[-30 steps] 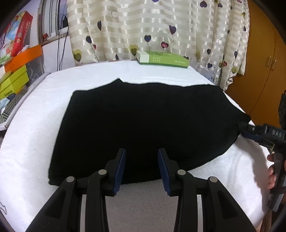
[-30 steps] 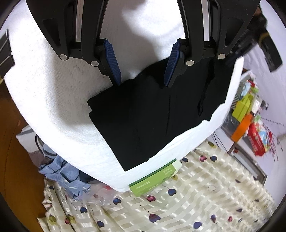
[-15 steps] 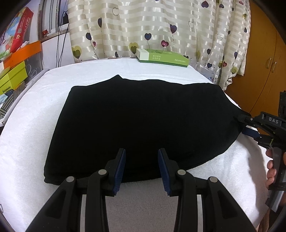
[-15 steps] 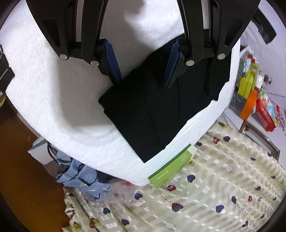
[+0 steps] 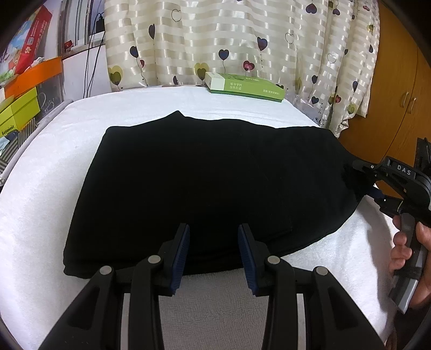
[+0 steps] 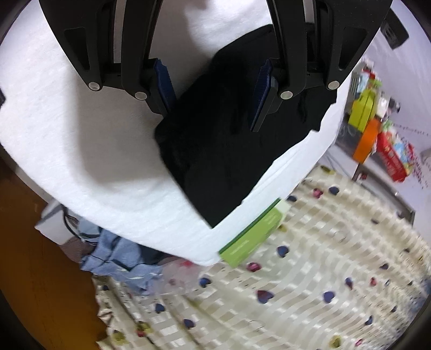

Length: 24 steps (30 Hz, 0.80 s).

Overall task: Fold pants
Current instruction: 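Lift the pants end with the right gripper and fold it over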

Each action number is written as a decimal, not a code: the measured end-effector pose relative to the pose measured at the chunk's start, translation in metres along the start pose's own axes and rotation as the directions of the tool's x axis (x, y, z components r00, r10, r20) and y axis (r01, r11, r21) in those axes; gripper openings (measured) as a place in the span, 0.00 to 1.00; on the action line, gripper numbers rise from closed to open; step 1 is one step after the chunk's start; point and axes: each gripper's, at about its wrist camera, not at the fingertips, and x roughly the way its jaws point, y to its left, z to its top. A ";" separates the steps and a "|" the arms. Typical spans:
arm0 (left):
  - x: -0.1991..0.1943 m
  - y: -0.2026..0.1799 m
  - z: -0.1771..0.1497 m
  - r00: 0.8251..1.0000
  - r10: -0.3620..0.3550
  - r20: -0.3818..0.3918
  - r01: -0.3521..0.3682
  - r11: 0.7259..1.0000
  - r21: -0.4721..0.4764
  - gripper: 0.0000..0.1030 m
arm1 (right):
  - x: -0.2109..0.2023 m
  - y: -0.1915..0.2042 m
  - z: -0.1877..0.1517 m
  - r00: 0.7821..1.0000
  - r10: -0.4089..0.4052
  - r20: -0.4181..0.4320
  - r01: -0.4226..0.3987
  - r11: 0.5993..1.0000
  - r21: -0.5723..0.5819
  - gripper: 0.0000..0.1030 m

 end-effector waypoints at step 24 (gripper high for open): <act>-0.023 0.032 -0.003 0.999 0.032 0.041 -0.029 0.996 -0.080 0.38 | -0.010 0.126 0.021 0.978 0.207 -0.027 -0.205 0.923 -0.326 0.19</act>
